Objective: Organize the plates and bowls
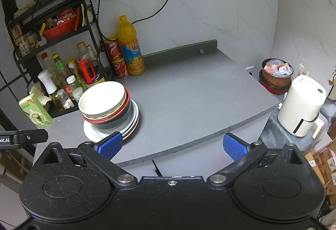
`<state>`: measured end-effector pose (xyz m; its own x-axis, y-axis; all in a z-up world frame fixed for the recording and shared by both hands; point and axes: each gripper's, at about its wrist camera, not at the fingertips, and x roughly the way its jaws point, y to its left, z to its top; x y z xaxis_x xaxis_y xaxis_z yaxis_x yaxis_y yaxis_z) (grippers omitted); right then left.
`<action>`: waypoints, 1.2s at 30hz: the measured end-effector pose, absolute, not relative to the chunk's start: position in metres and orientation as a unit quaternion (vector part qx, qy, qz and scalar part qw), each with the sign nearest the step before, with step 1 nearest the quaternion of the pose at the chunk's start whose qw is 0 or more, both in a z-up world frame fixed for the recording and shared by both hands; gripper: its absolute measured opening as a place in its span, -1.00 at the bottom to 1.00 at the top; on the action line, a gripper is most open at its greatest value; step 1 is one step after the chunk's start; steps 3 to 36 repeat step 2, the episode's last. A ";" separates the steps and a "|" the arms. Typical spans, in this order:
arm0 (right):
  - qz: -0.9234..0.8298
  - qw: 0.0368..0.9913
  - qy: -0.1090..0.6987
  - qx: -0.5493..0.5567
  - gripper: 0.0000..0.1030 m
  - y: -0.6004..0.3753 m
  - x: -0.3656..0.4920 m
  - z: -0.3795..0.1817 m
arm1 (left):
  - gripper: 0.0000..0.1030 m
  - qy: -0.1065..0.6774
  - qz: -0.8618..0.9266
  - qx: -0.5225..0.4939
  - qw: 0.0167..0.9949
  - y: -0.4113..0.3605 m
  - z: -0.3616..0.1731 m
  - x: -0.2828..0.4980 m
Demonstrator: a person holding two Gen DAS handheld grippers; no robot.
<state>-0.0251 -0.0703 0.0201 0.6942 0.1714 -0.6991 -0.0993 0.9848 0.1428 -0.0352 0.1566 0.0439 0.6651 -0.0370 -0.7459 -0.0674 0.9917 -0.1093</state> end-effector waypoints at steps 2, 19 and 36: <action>0.075 0.918 0.386 0.051 1.00 -0.071 -0.023 0.020 | 0.98 0.413 0.007 -0.063 0.909 0.154 0.043 -0.033; 0.075 0.918 0.386 0.051 1.00 -0.071 -0.023 0.020 | 0.98 0.413 0.007 -0.063 0.909 0.154 0.043 -0.033; 0.075 0.918 0.386 0.051 1.00 -0.071 -0.023 0.020 | 0.98 0.413 0.007 -0.063 0.909 0.154 0.043 -0.033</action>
